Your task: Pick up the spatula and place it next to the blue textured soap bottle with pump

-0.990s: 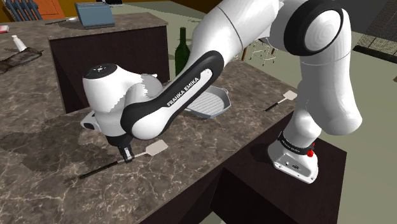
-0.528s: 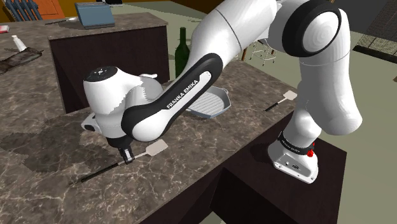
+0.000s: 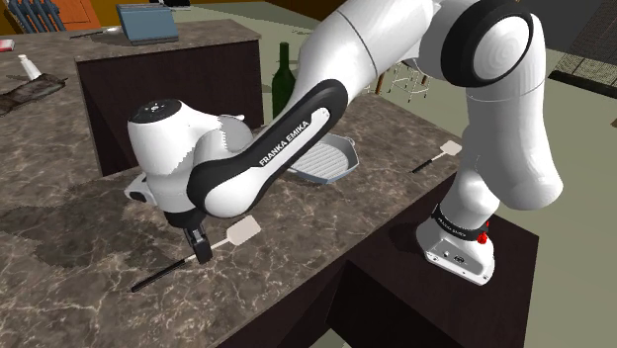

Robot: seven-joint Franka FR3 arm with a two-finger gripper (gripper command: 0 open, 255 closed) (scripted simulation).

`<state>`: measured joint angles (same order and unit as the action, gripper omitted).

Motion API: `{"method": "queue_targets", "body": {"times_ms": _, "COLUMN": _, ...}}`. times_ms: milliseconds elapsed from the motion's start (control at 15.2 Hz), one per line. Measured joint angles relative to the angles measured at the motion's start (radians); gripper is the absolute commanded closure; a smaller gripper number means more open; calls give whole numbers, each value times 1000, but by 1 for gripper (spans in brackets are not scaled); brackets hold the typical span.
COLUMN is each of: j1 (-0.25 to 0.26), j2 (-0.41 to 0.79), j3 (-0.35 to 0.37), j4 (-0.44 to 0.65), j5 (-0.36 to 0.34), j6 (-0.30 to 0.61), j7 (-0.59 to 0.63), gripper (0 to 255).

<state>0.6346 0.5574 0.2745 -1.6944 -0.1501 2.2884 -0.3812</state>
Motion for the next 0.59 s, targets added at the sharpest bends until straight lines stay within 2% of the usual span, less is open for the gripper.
{"method": "queue_targets", "body": {"times_ms": 264, "j1": -12, "j2": -57, "j3": 11, "j4": 12, "j5": 18, "j6": -66, "j7": -13, "gripper": 0}}
{"method": "queue_targets", "body": {"times_ms": 594, "j1": -12, "j2": -66, "j3": 13, "j4": 13, "j5": 21, "j6": -78, "j7": -13, "gripper": 0}}
